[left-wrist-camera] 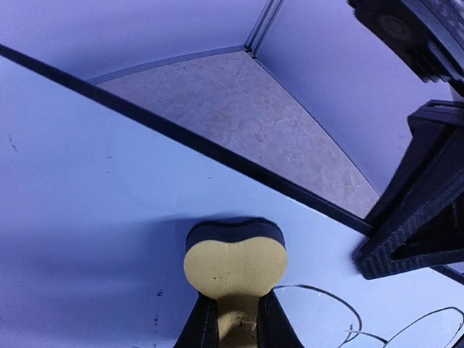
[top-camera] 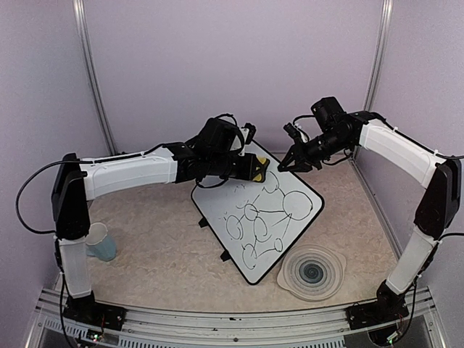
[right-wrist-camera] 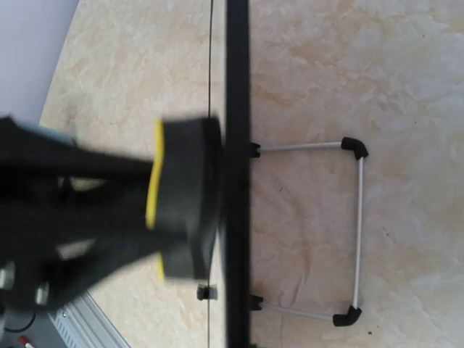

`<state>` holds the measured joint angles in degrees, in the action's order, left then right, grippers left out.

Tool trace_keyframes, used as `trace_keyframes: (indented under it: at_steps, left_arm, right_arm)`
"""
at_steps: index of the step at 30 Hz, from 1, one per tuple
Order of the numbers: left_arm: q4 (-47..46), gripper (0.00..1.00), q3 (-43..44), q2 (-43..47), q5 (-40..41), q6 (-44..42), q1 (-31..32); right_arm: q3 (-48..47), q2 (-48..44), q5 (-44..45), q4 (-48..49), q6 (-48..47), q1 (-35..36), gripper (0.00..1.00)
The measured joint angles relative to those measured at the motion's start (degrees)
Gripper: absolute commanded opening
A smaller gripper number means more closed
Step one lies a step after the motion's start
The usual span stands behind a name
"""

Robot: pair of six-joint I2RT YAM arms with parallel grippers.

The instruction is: Erase the whiteboard

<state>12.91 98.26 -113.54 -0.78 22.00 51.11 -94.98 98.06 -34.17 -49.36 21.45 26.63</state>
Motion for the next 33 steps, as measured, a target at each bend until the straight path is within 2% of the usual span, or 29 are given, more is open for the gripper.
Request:
trace_keyframes:
  at_steps: [10,14,23,27,33]
  left_arm:
    - [-0.44,0.0,-5.64,0.76,1.42,2.75,-8.96]
    - [-2.36,0.0,-8.52,1.97,3.54,0.81,-6.62]
    - [-4.96,0.0,-10.91,5.46,2.25,-2.58,5.97]
    - [-5.2,0.0,-10.99,5.46,2.19,-1.81,5.4]
    - [-7.06,0.0,-16.59,6.8,5.64,2.4,-1.01]
  right_arm:
    - [-0.02,0.04,-0.11,0.98,0.11,0.37,0.0]
    - [-0.02,0.09,0.07,0.81,0.28,0.37,0.0]
    - [-0.79,0.52,-0.26,0.5,0.04,0.46,0.0]
    - [-0.81,0.61,-0.26,0.85,-0.15,0.48,0.0]
    - [-0.81,0.63,-0.42,0.94,-0.11,0.52,0.0]
